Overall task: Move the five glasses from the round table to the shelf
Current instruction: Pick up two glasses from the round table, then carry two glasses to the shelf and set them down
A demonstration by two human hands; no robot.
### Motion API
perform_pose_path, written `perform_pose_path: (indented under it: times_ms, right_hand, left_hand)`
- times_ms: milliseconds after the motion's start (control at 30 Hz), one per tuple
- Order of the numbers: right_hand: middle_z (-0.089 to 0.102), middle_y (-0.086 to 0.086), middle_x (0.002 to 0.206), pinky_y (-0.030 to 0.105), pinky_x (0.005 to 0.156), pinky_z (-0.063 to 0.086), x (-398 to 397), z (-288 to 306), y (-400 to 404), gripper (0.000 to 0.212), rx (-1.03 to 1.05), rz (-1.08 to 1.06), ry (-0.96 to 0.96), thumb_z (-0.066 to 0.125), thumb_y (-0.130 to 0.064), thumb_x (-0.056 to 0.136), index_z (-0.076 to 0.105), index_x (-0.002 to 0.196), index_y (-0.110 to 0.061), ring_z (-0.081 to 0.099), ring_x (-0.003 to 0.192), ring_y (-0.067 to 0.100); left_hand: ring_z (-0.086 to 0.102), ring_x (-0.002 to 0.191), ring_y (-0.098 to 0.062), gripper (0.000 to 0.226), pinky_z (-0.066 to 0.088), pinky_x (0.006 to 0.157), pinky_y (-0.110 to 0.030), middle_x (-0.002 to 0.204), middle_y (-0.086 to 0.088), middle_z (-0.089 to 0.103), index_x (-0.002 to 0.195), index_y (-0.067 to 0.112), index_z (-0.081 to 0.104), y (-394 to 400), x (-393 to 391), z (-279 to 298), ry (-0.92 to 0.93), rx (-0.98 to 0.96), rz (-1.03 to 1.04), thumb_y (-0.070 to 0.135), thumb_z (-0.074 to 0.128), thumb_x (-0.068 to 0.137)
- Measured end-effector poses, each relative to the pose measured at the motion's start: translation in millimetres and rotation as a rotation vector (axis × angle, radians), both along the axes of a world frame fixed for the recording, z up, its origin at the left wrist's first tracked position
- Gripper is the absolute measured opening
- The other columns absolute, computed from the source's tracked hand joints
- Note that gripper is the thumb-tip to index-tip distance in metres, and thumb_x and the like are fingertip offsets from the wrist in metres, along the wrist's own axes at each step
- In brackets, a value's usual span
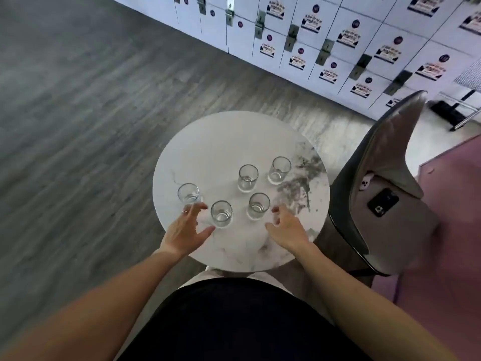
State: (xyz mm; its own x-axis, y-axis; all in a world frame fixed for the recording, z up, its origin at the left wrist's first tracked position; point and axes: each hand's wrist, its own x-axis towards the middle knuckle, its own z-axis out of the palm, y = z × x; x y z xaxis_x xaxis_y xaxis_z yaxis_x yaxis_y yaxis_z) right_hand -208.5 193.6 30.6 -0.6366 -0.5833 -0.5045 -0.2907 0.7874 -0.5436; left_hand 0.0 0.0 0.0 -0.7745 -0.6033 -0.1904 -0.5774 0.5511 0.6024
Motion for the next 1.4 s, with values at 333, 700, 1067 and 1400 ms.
perform_pose_path:
  times_ms: [333, 700, 1067, 1400]
  right_hand:
    - [0.056, -0.002, 0.112, 0.034, 0.088, 0.051, -31, -8, -29, 0.022, -0.027, 0.321, 0.198, 0.068, -0.034, 0.082, 0.069, 0.099, -0.022, 0.06, 0.099, 0.019]
    - [0.056, 0.001, 0.117, 0.028, 0.076, 0.045, -55, -19, -20, 0.025, -0.208, 0.62, 0.181, 0.069, -0.04, 0.086, 0.073, 0.096, -0.018, 0.058, 0.101, 0.019]
    - [0.06, 0.006, 0.117, 0.033, 0.09, 0.05, 29, 5, -70, 0.022, -0.375, 1.133, 0.056, 0.071, -0.034, 0.085, 0.074, 0.096, -0.015, 0.061, 0.107, 0.022]
    - [0.061, 0.004, 0.107, 0.029, 0.084, 0.046, 208, 104, -189, 0.021, -0.574, 1.424, 0.037, 0.072, -0.038, 0.084, 0.07, 0.091, -0.018, 0.06, 0.098, 0.02]
  left_hand:
    - [0.063, 0.108, -0.021, 0.025, 0.052, 0.083, -0.036, 0.141, 0.005, 0.048, 0.101, 0.026, 0.065, -2, -34, -6, -0.156, -0.057, -0.208, 0.044, 0.067, 0.084]
    - [0.064, 0.113, -0.028, 0.02, 0.051, 0.088, -0.035, 0.133, -0.006, 0.059, 0.097, 0.016, 0.068, 47, -26, 1, -0.095, -0.041, 0.104, 0.034, 0.071, 0.087]
    - [0.063, 0.106, -0.028, 0.024, 0.05, 0.09, -0.037, 0.113, -0.005, 0.066, 0.098, 0.011, 0.064, 119, 94, 35, -0.142, -0.119, 0.671, 0.033, 0.067, 0.089]
    - [0.061, 0.087, -0.023, 0.024, 0.048, 0.084, -0.036, 0.095, 0.001, 0.066, 0.083, 0.017, 0.066, 107, 270, 148, -0.085, -0.291, 1.124, 0.039, 0.075, 0.081]
